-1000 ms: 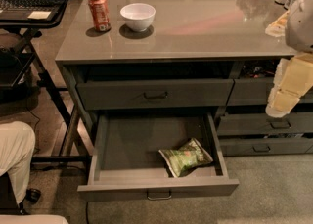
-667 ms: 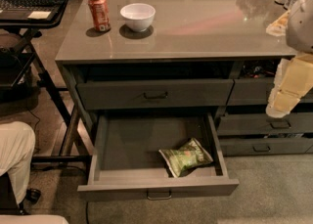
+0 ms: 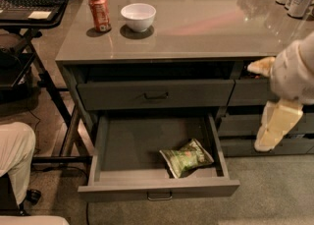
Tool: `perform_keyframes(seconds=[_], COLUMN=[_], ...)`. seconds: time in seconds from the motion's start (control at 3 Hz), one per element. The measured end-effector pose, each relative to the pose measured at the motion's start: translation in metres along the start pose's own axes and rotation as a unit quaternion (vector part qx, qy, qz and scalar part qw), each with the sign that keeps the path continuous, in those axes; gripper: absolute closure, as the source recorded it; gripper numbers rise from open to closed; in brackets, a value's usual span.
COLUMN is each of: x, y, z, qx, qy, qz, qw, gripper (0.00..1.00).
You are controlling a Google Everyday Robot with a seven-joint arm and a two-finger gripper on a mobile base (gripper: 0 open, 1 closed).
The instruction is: Pick green jalapeno chip bag from middle drawer and place on counter
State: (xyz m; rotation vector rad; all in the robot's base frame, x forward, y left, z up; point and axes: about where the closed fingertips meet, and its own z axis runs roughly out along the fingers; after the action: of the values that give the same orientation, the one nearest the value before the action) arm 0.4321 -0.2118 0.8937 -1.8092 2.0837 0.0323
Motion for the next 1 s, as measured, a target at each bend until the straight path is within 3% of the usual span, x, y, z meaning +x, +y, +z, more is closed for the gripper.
perform_keyframes(seconds=[0.33, 0.67, 1.0], x=[0.018, 0.034, 0.035], y=[0.024, 0.032, 0.020], z=[0.058, 0.124, 0.179], qx=[-0.005, 0.004, 0.017], qy=[-0.032, -0.053, -0.086], qz=[-0.033, -0.050, -0.063], qw=[0.9989, 0.9974, 0.9942], gripper=[0.00, 0.00, 0.00])
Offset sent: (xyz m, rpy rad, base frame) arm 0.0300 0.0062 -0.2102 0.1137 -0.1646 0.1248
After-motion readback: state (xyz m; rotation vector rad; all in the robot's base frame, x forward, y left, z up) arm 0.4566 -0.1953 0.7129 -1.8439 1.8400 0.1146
